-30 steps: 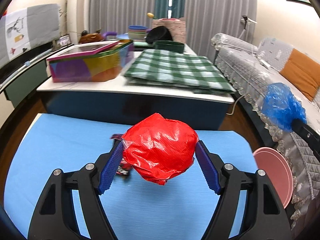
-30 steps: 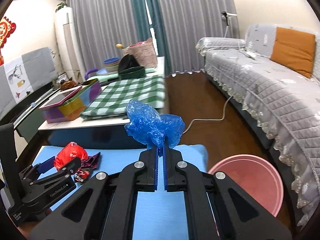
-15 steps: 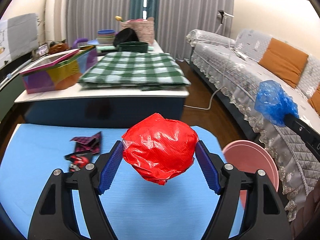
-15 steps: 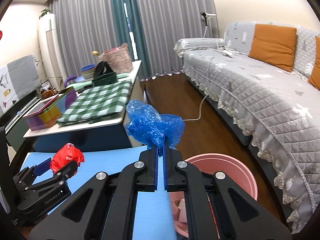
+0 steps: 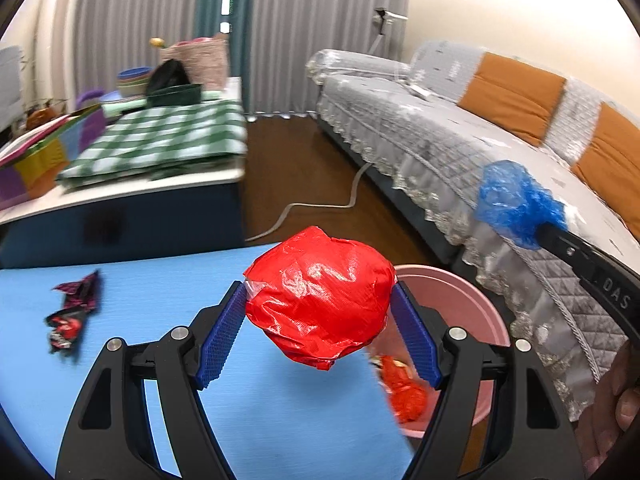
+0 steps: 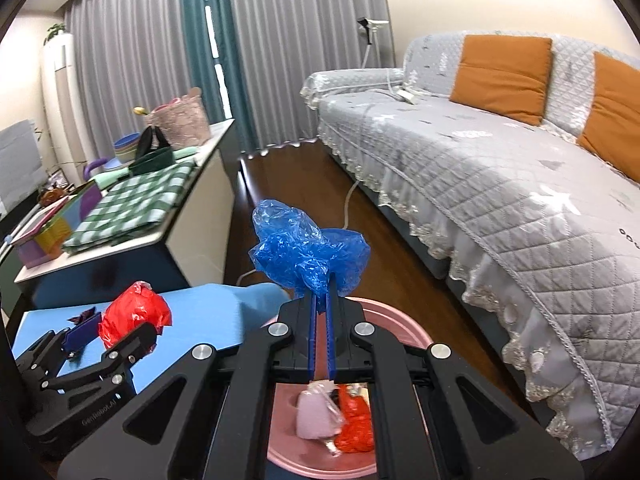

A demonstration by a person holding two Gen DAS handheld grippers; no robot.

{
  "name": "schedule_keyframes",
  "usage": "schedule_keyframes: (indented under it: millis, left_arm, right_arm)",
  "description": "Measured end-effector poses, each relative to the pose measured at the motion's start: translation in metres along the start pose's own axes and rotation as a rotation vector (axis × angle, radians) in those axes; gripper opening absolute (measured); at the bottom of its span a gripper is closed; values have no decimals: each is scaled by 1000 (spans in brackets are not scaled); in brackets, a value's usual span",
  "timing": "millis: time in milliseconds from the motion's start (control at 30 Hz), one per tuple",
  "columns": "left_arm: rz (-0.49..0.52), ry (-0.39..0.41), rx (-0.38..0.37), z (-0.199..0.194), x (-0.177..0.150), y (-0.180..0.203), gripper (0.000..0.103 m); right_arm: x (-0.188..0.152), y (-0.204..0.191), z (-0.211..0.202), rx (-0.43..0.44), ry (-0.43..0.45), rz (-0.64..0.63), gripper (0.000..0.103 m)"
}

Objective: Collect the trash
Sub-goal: 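Carry the red and blue bags over the pink bin and open both tools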

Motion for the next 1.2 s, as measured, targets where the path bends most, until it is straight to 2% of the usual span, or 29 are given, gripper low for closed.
schedule_keyframes:
  millis: [300, 500, 533, 600, 633, 667, 1200]
  left_arm:
    - [122, -39, -78, 26, -13, 67, 71]
    - [148, -84, -111, 43, -20, 86, 74]
    - [153, -90, -114, 46, -22, 87, 74]
    - [150, -101, -114, 49, -24, 86, 80]
    - [145, -105, -117, 49, -24, 85, 80]
    - [142, -108, -117, 50, -24, 83, 80]
    - [120, -67, -77, 25, -14, 55, 80]
  right_arm:
    - [-8, 41, 10, -38, -24, 41, 4]
    - [-11, 57, 18, -28, -45, 70, 5]
    - [-12, 57, 20, -16, -54, 72, 8]
    - [-12, 58, 23, -14, -67, 74, 22]
    - [-13, 58, 24, -15, -69, 77, 42]
    - [-13, 58, 23, -10, -64, 83, 53]
    - [-3, 32, 9, 19, -34, 66, 53]
Point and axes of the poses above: each gripper's, at about its wrist camera, not at the fingertips, and z roughly the way its jaws point, y to its right, x to its top, the point moved 8 cm from there along z, roughly the way its jaws point, and after that the axes turned 12 degrees about -y, right-handed, at the moved point
